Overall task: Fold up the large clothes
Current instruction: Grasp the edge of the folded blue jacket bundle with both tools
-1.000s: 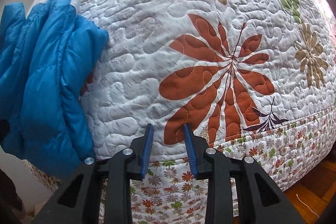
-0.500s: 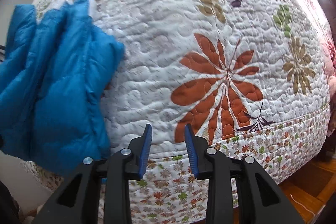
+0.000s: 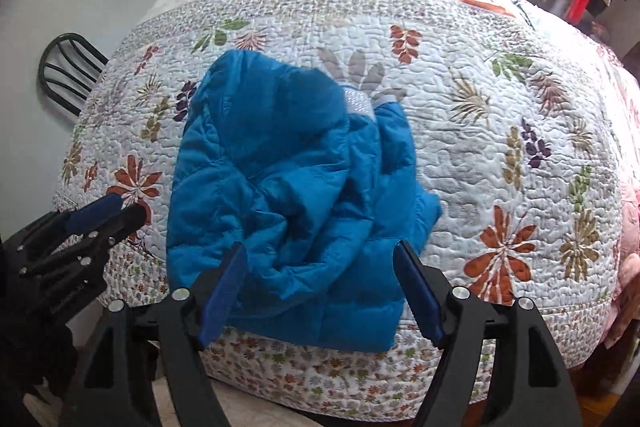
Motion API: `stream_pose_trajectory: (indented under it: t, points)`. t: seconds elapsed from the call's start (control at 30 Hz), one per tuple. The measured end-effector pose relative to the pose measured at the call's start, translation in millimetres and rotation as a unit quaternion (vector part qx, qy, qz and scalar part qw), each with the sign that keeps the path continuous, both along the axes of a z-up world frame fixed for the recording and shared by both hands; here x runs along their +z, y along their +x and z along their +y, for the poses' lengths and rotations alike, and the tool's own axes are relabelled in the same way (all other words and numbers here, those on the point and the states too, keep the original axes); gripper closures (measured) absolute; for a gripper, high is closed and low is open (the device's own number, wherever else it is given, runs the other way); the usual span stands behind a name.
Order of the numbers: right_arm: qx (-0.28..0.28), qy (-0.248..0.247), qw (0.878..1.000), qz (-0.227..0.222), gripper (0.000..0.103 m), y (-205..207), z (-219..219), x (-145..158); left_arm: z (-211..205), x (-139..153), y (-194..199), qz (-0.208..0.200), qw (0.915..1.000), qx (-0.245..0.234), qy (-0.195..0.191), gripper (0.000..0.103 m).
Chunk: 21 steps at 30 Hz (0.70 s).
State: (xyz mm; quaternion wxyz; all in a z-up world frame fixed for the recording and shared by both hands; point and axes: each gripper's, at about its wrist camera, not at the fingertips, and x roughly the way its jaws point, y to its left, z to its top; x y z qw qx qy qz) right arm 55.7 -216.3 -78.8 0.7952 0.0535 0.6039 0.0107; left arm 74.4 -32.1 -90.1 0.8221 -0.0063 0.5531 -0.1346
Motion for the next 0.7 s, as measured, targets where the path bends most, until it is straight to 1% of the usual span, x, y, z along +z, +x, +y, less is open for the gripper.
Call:
stream_pose_trajectory:
  t: [0.1, 0.2, 0.27, 0.4, 0.57, 0.6, 0.63, 0.67, 0.7]
  points:
    - [-0.011, -0.011, 0.999, 0.031, 0.027, 14, 8, -24, 9, -17, 5, 0.000, 0.9998, 0.015, 0.011, 0.062]
    - [-0.021, -0.015, 0.998, 0.053, 0.027, 17, 9, -43, 15, -31, 9, 0.011, 0.9995, 0.026, 0.010, 0.062]
    - [-0.019, -0.021, 0.998, 0.063, 0.025, 18, 12, -50, 17, -38, 12, 0.016, 0.9994, 0.029, 0.013, 0.062]
    - [-0.017, -0.035, 0.997, 0.069, 0.025, 19, 15, -57, 20, -46, 18, 0.025, 0.9992, 0.028, 0.015, 0.062]
    - [-0.024, -0.024, 0.997, 0.070, 0.035, 19, 12, -62, 24, -48, 21, 0.031, 0.9993, 0.019, 0.012, 0.062]
    - [-0.026, -0.019, 0.997, 0.070, 0.036, 19, 11, -62, 24, -48, 21, 0.031, 0.9993, 0.018, 0.011, 0.062]
    - [-0.027, -0.016, 0.997, 0.071, 0.039, 19, 10, -63, 25, -48, 22, 0.032, 0.9993, 0.017, 0.009, 0.062]
    - [-0.026, -0.012, 0.997, 0.071, 0.044, 20, 10, -64, 25, -49, 23, 0.033, 0.9993, 0.016, 0.007, 0.062]
    - [-0.024, -0.007, 0.997, 0.071, 0.046, 20, 10, -65, 24, -50, 24, 0.035, 0.9993, 0.014, 0.008, 0.062]
